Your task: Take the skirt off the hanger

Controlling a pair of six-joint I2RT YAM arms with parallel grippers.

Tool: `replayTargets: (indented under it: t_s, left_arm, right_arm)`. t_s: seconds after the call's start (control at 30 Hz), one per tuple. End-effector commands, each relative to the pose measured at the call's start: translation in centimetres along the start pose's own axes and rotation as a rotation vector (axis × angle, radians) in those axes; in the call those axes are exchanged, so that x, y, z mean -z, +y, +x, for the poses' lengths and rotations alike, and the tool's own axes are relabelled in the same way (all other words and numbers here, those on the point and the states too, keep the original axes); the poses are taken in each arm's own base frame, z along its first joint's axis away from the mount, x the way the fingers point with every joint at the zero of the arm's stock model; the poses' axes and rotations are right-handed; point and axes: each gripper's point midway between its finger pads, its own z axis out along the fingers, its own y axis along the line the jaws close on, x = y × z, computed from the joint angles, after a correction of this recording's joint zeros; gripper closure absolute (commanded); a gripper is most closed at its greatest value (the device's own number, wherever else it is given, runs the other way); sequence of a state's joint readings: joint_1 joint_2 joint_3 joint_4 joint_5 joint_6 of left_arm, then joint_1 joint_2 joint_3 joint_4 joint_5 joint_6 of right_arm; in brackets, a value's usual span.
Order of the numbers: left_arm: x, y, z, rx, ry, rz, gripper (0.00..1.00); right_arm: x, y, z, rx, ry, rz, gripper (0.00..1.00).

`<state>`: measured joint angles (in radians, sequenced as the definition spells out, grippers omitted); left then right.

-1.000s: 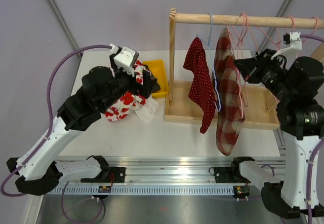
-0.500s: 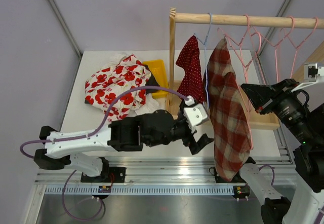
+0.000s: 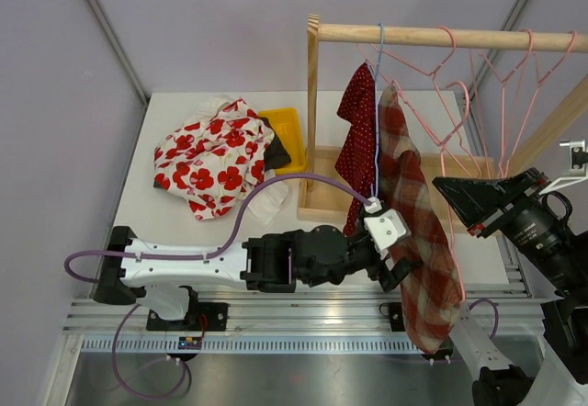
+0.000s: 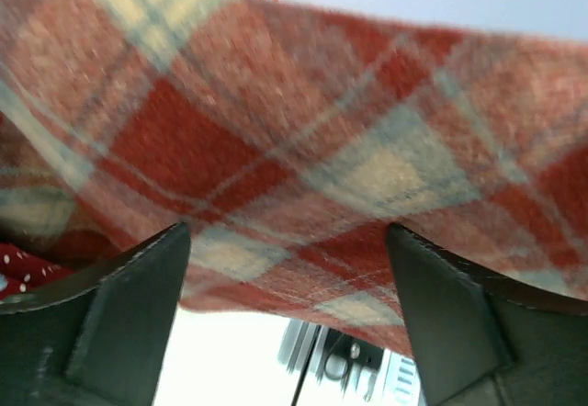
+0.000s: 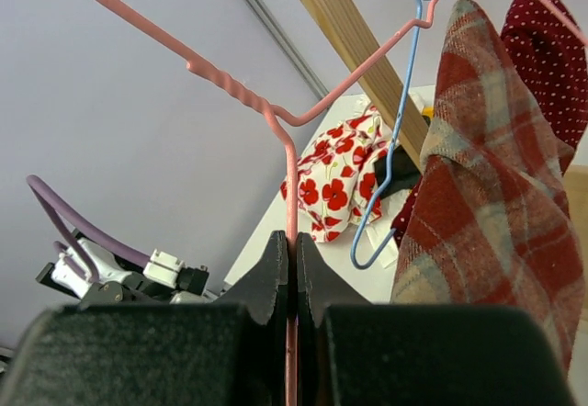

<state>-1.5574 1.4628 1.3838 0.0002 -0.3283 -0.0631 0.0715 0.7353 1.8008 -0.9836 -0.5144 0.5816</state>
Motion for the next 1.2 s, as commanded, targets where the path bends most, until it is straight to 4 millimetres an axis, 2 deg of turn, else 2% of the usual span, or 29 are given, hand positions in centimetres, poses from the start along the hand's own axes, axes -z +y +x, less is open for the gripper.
replayTargets:
  t_s: [0.0, 0.03, 0.07, 0.13, 0.17, 0.27, 0.3, 0.33, 0.37, 0.6, 0.63, 0.67, 0.7, 0.73, 0.77, 0.83, 0.87, 0.9, 0.97, 1.07, 1.17]
  left_arm:
    - [-0.3, -0.1, -4.7, 0.05, -0.192, -0.012, 0.18]
    - [-0.3, -0.3, -4.8, 0.051, -0.202, 0.0, 0.24]
    - [-0.4, -0.5, -5.0, 0.046, -0.212, 0.01, 0.39]
    - [-0.3, -1.0, -5.7, 0.044, -0.239, 0.038, 0.51]
    - [-0.4, -1.1, -5.8, 0.037, -0.242, 0.043, 0.64]
    - [-0.4, -1.6, -6.5, 0.028, -0.263, 0.068, 0.81]
    - [-0.5, -1.7, -6.5, 0.027, -0.265, 0.075, 0.92]
    - [-0.6, -1.9, -6.5, 0.026, -0.263, 0.081, 0.97]
    - [-0.6, -1.9, -6.5, 0.025, -0.265, 0.082, 1.0]
    - [-0.3, -1.9, -6.1, 0.013, -0.267, 0.091, 1.0]
    - [-0.2, -1.9, -5.9, 0.007, -0.248, 0.094, 0.88]
    - [0.4, -2.4, -6.1, 0.049, -0.235, 0.113, 0.7]
    - [0.6, -2.5, -5.3, 0.047, -0.196, 0.109, 0.43]
    - [1.1, -2.6, -5.4, 0.052, -0.19, 0.107, 0.23]
    - [2.3, -3.7, -5.5, 0.051, -0.181, 0.127, 0.01]
    - [3.5, -4.2, -5.6, 0.04, -0.176, 0.098, 0.01]
    - [4.5, -5.6, -5.6, 0.025, -0.17, 0.113, 0.01]
    - [5.1, -5.6, -5.9, 0.027, -0.176, 0.09, 0.01]
    - [6.1, -7.5, -5.9, 0.023, -0.17, 0.126, 0.01]
    - [6.6, -9.6, -5.9, 0.031, -0.169, 0.165, 0.01]
    - [5.9, -11.5, -5.2, 0.038, -0.164, 0.201, 0.01]
  right_arm:
    - [0.7, 2.6, -1.2, 0.011, -0.054, -0.111, 1.0]
    - [0.7, 2.5, -1.0, 0.005, -0.051, -0.111, 1.0]
    - [0.7, 2.6, -0.9, 0.001, -0.049, -0.117, 1.0]
    - [0.8, 2.8, -1.0, -0.007, -0.052, -0.125, 1.0]
    - [0.8, 2.8, -1.0, -0.007, -0.053, -0.126, 1.0]
    - [0.9, 3.2, -1.2, -0.013, -0.061, -0.141, 1.0]
    - [0.9, 3.4, -1.3, -0.018, -0.067, -0.147, 1.0]
    - [0.9, 3.5, -1.3, -0.024, -0.066, -0.151, 1.0]
    - [0.9, 3.6, -1.3, -0.026, -0.064, -0.162, 1.0]
    - [1.0, 3.5, -1.5, -0.015, -0.076, -0.149, 1.0]
    - [1.0, 3.4, -1.6, -0.007, -0.082, -0.139, 1.0]
    - [0.9, 3.1, -1.9, -0.002, -0.09, -0.122, 1.0]
    - [0.8, 2.9, -2.1, 0.017, -0.09, -0.111, 1.0]
    - [0.7, 2.7, -2.3, 0.024, -0.093, -0.099, 1.0]
    - [0.5, 2.4, -2.5, 0.033, -0.102, -0.082, 1.0]
    - [0.1, 1.7, -2.8, 0.054, -0.108, -0.055, 1.0]
    - [-0.1, 1.2, -3.1, 0.058, -0.126, -0.026, 1.0]
    - [-0.4, 0.7, -3.3, 0.068, -0.132, -0.01, 1.0]
    - [-0.7, -0.1, -3.6, 0.074, -0.149, 0.022, 1.0]
    - [-1.3, -0.9, -3.9, 0.075, -0.165, 0.041, 1.0]
    - [-1.8, -1.3, -4.1, 0.068, -0.172, 0.045, 1.0]
